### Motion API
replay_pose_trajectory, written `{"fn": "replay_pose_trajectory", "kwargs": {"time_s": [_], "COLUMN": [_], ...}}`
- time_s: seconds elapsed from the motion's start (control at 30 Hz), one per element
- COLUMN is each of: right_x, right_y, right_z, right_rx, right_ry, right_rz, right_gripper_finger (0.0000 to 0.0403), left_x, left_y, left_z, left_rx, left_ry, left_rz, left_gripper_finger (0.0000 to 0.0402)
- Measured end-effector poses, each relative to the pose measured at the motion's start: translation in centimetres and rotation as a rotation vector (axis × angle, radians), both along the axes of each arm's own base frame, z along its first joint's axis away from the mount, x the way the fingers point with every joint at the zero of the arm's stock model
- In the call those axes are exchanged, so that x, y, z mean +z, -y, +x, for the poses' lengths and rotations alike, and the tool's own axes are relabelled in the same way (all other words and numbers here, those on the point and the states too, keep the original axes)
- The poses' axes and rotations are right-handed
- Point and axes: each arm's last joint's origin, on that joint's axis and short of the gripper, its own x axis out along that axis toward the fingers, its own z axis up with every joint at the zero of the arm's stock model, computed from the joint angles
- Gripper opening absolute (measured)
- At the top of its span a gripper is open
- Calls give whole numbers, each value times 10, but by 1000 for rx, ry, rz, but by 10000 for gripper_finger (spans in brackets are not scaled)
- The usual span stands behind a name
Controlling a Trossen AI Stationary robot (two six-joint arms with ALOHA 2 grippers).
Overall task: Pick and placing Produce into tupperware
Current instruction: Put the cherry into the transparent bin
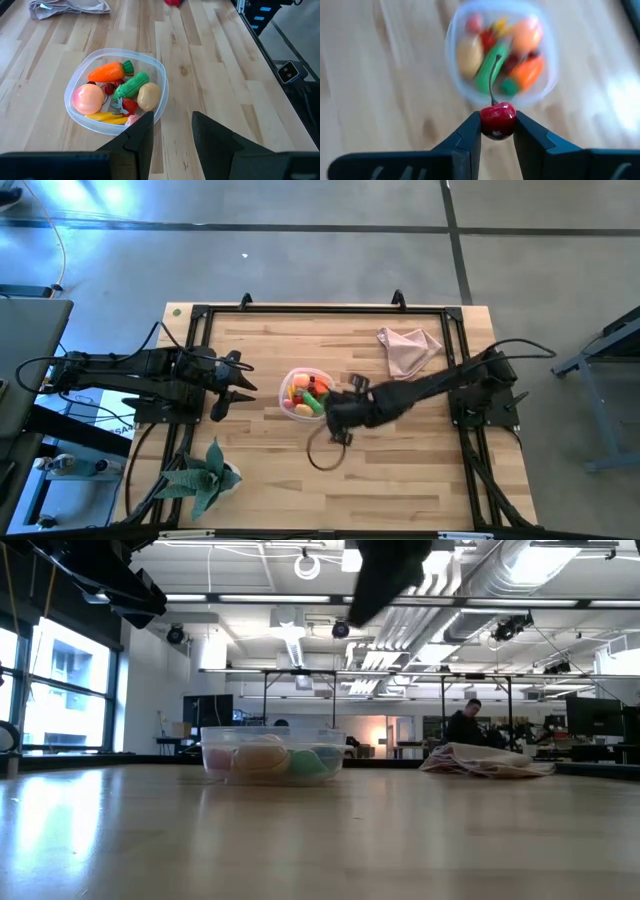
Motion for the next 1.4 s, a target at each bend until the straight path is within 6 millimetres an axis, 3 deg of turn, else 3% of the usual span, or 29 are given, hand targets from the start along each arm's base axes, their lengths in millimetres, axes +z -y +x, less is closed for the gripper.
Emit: {"fn": "replay_pose_trajectory", "kwargs": {"time_s": [0.1, 0.2, 0.37, 0.47, 0.77, 1.4], "right_x": [24, 30, -1, -28, -76, -81], "right_y": [22, 50, 93, 105, 114, 115], "right_z": [13, 29, 66, 83, 102, 103], "right_rx": [-3, 0, 18, 49, 49, 15], "right_ry": [65, 101, 70, 21, -70, -77], "right_rz": [-9, 10, 95, 151, 204, 193], "right_gripper_finger": [79, 79, 79, 79, 79, 79], "left_x": [0, 0, 0, 0, 0, 0], "left_y": [0, 0, 0, 0, 0, 0], "left_z": [0, 0, 0, 0, 0, 0], "left_rx": [0, 0, 0, 0, 0, 0], "left_ry": [0, 0, 0, 0, 1, 0], "left_rz": [0, 0, 0, 0, 0, 0], "left_gripper_finger": [122, 122, 122, 122, 122, 122]}}
